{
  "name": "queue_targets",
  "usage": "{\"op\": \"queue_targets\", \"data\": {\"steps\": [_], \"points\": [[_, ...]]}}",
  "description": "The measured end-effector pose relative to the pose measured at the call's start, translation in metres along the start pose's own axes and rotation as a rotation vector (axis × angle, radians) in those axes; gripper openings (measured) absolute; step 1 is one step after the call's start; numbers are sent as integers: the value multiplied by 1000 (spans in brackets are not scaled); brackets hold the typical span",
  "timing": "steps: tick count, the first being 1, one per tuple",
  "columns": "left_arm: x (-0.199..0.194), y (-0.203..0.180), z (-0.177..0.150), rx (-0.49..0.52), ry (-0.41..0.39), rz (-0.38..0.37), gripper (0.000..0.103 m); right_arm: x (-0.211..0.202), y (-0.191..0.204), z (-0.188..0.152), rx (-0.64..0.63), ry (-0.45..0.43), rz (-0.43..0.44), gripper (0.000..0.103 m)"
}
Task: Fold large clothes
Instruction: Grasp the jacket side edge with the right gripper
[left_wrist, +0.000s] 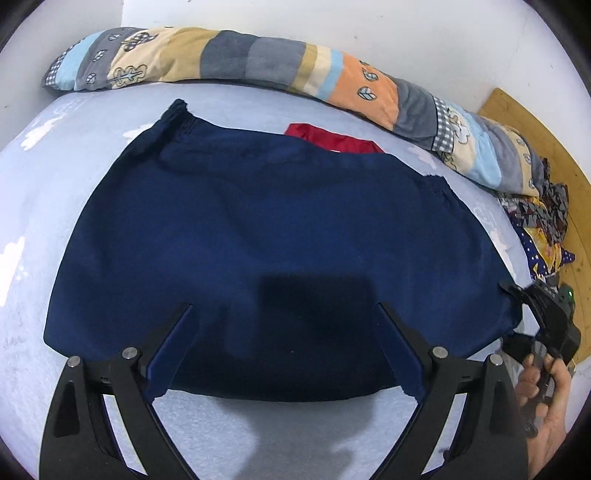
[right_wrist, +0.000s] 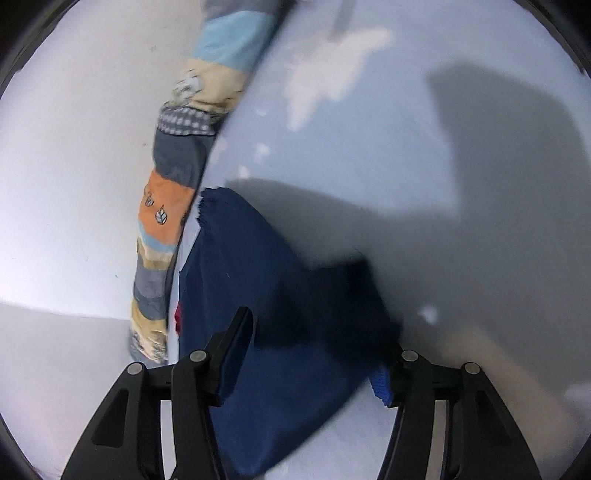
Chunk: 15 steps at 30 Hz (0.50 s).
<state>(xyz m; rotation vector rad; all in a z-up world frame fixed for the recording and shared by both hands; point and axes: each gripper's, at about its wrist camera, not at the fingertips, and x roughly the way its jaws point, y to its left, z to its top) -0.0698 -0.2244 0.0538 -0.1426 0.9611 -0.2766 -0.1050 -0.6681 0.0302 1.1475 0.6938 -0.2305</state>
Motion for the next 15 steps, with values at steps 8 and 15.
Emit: {"op": "queue_targets", "data": {"steps": [8,15], "points": [[17,-26,9,10,-34,4,95,25,6,-2,-140,148,14,27],[43,-54,18,64,-59,41,95,11,31,-4,-230,124,71,10]]}}
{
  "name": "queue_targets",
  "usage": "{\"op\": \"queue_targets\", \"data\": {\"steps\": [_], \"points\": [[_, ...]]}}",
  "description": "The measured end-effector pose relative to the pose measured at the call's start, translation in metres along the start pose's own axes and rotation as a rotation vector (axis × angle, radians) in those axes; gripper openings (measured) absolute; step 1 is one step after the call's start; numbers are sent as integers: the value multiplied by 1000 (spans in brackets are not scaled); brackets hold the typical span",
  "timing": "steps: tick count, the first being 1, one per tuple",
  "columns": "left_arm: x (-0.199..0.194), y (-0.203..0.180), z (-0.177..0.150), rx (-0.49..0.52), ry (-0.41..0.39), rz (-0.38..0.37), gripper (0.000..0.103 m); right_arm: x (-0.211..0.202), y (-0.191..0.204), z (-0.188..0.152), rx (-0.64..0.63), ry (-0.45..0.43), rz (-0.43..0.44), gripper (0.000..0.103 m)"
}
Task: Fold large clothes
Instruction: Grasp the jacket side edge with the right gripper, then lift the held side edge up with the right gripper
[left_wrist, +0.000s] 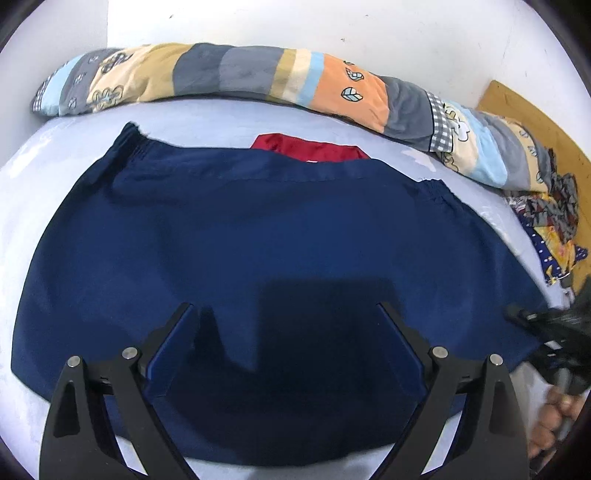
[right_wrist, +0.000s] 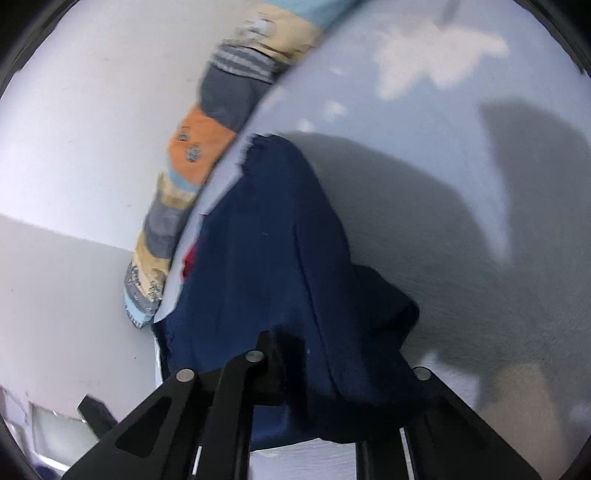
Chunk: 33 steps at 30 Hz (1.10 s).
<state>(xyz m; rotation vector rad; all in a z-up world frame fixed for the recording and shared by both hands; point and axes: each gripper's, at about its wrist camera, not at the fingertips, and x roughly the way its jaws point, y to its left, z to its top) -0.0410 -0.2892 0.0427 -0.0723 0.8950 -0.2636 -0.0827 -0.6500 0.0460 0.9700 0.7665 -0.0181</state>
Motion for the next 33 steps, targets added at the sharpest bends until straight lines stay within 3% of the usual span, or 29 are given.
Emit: {"op": "queue_targets", "data": {"steps": [5,9,13,15,18,24,33], "points": [[42,-12,-11,90,71,111,98,-18,29,-4,-56,-43,51,10],[36,-16,-11,95,32,136,95,-19,41,-4,-91,-46,73,10],[7,-16,-4,103,-87,161,94,-21,43,-1,-85,-48,87,10],[6,-11,-2,97,-98,193,95,-18,44,-2,-82,-48,91,10],[41,-3,-9,78,60,171,96,-19,48,-2,-90,-49,98,10],[25,-3,-5,52,-16,160,96,-21,53,-3,-103,-47,109,10],[31,-9,-10,79,17,171,96,-22,55,-3,-110,-47,104,10]]}}
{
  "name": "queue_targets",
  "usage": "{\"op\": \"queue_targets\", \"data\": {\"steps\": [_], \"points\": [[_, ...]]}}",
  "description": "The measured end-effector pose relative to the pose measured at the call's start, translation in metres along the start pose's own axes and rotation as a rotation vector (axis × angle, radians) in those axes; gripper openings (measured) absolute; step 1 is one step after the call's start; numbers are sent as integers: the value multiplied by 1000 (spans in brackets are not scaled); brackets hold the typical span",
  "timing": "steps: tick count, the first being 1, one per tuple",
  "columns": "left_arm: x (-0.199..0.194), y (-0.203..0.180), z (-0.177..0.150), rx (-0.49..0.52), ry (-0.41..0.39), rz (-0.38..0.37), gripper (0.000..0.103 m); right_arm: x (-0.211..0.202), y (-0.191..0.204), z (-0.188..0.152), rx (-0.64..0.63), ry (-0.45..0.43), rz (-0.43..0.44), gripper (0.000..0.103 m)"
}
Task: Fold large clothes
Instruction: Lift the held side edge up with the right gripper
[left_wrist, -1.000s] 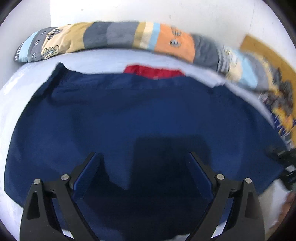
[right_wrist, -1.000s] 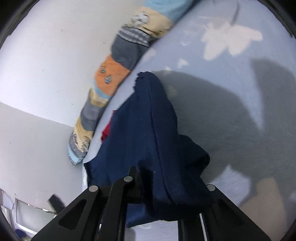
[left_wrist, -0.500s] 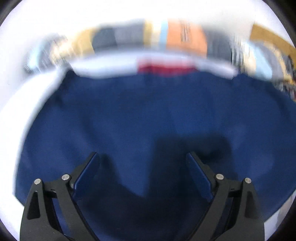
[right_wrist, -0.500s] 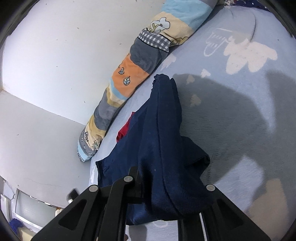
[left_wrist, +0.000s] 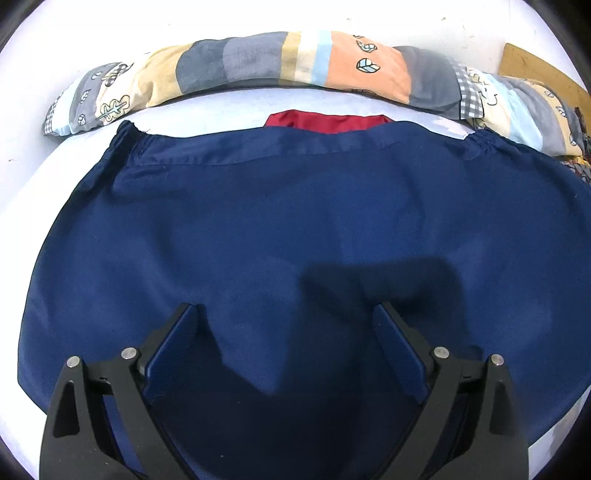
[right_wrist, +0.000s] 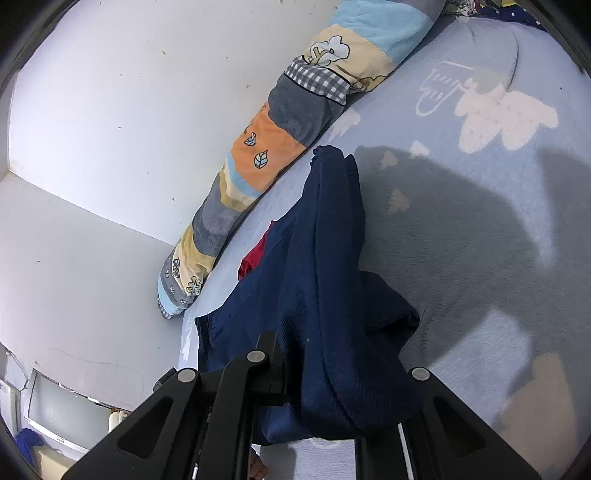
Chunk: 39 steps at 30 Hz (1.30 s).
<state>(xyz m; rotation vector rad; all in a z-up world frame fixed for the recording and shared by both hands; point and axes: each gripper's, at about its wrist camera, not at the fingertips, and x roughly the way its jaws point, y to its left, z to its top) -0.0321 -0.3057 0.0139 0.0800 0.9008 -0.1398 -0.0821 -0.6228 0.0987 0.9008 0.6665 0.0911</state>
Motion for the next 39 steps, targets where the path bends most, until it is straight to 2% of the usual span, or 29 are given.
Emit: {"op": "queue_targets", "data": {"steps": [27,30,35,39], "points": [[1,-2,0,13,-5,3,96,-2,10,-1,-25,-15,-1,10],[-10,10,4,-30,-15,-23,96,-1,16,1,-26,-18,-15,10],[-30,57,12,-99,-40,-18,96,2,53,-4,-147,-40,-47,10],[-23,92,9,-134,19,19,96,8,91,-14,-255,-50,-77,10]]}}
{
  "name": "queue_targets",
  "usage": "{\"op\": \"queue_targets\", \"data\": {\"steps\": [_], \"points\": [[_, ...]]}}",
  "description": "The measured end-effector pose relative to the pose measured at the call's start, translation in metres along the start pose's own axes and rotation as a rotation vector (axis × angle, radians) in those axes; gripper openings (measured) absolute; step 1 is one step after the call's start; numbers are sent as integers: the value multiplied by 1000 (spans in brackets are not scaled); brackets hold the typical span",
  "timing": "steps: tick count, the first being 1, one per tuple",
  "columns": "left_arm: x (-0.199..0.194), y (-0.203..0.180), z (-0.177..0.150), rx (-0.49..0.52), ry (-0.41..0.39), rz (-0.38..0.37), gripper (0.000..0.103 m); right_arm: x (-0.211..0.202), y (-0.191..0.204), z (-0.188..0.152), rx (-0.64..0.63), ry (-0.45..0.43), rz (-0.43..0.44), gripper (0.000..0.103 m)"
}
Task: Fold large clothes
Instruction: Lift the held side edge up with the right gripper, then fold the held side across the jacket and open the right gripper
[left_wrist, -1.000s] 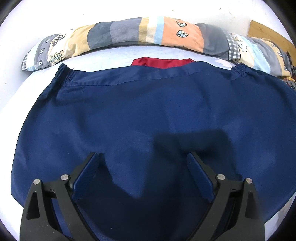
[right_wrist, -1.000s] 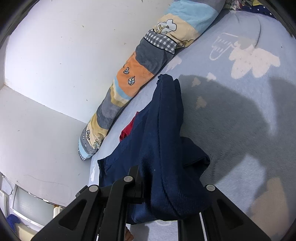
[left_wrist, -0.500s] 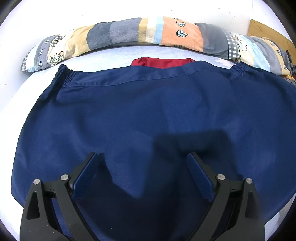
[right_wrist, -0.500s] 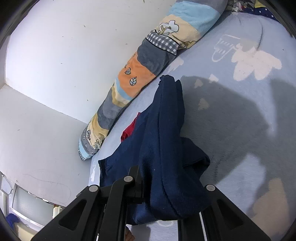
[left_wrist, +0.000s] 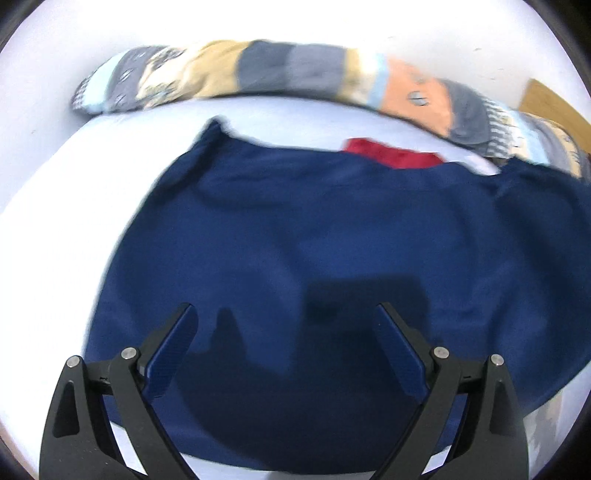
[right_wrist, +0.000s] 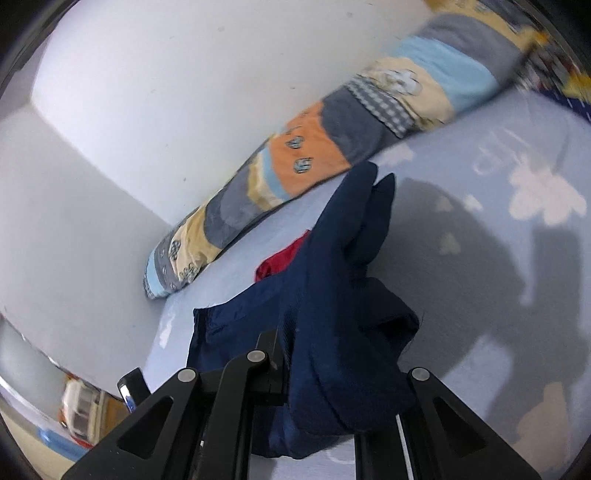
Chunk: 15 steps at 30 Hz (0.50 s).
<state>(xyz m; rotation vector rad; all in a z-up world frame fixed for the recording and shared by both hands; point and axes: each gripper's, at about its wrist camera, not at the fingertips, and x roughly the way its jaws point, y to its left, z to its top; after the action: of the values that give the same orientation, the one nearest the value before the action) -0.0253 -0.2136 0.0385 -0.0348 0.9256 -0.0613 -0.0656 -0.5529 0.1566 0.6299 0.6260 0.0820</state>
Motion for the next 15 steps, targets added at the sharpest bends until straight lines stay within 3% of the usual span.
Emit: {"op": "queue_targets", "data": {"steps": [4,9,15], "points": [[-14,49,12,-132,-29,-11,96,8,44,-2,-79,6,-20,10],[-39,101,21,-194,-98,59,96,29,117,-14,-204,38,-40,10],[-46,169,14,-289,-82,107,96,84,226,-67,-413,111,-26,10]]}}
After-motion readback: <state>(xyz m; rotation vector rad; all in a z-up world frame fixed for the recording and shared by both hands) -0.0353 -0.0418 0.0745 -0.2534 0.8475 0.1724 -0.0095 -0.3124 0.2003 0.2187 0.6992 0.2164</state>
